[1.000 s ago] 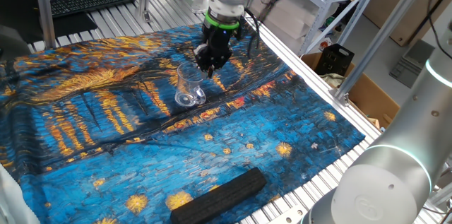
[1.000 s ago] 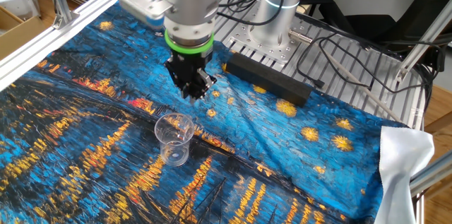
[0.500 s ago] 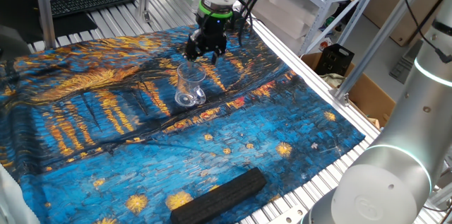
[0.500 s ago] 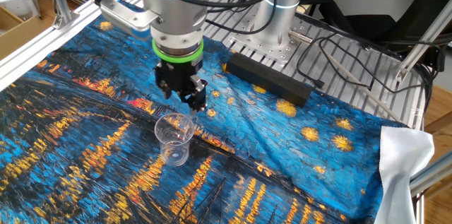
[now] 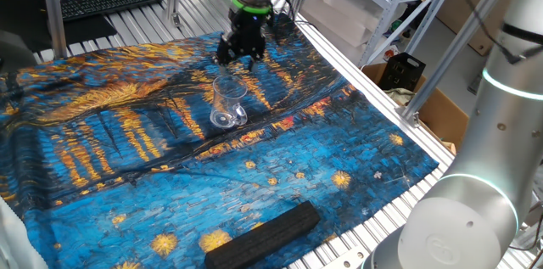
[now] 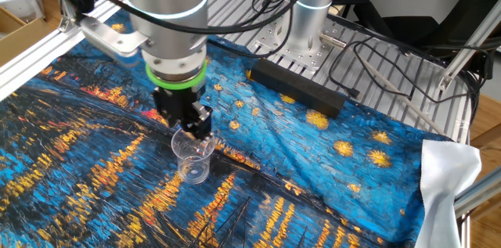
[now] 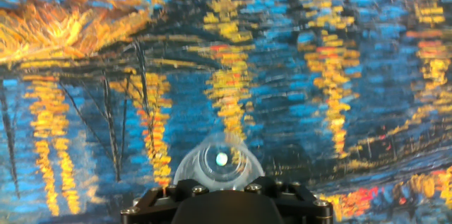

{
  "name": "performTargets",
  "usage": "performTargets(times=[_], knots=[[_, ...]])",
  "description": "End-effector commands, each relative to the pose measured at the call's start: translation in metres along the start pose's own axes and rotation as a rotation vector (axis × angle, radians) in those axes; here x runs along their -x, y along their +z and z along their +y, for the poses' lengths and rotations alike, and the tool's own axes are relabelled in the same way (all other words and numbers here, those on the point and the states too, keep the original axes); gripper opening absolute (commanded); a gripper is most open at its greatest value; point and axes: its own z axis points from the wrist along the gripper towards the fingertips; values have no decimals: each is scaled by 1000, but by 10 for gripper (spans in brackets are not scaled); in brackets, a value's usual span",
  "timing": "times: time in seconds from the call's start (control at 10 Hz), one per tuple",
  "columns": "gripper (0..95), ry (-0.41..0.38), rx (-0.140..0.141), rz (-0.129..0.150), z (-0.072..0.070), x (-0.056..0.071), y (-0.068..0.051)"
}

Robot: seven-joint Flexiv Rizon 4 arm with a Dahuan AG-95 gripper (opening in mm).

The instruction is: Pick up the cup

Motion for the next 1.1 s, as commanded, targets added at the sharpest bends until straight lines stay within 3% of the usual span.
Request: performTargets(times=[0.1, 0.4, 0.7, 0.8, 0.9, 1.0, 1.1], knots=[[570, -8, 5, 7, 0, 1, 0], [570, 12, 3, 3, 0, 7, -2], [570, 17, -17, -16, 6, -2, 5], [760, 23, -27, -24, 9, -6, 7], [760, 34, -42, -27, 9, -7, 9], [950, 46, -44, -24, 10, -7, 10], [950, 49, -61, -24, 9, -6, 10]])
